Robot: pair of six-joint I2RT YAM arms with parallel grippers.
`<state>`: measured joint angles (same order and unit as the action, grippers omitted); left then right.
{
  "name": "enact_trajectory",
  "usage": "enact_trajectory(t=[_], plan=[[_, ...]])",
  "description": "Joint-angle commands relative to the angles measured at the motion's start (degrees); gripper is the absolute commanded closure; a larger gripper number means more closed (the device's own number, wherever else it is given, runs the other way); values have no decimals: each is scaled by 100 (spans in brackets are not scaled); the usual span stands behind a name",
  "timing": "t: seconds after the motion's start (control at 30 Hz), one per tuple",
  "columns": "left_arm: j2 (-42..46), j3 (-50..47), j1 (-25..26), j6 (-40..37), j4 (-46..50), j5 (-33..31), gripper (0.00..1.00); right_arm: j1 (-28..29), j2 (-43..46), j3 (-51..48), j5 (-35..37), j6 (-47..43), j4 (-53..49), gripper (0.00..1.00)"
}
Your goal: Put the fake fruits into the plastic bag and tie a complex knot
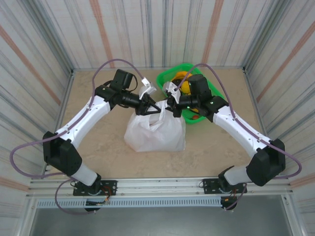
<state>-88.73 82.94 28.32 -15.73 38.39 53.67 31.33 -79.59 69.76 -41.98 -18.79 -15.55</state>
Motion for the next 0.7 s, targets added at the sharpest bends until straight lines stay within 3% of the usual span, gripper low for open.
enact_trajectory(t=[0.0, 0.17, 0.3, 0.67], plan=[[-17, 205, 36, -36, 157, 234, 75, 25, 99, 34, 256, -219, -25, 100], [47, 183, -50, -89, 221, 173, 90, -37, 111, 91, 210, -305, -275, 88], [79, 188, -60, -201, 239, 173, 97, -133, 111, 211, 145, -451, -753, 73], [57, 240, -28, -531, 373, 185, 100, -310, 381, 822, 276, -1157, -2685, 23]])
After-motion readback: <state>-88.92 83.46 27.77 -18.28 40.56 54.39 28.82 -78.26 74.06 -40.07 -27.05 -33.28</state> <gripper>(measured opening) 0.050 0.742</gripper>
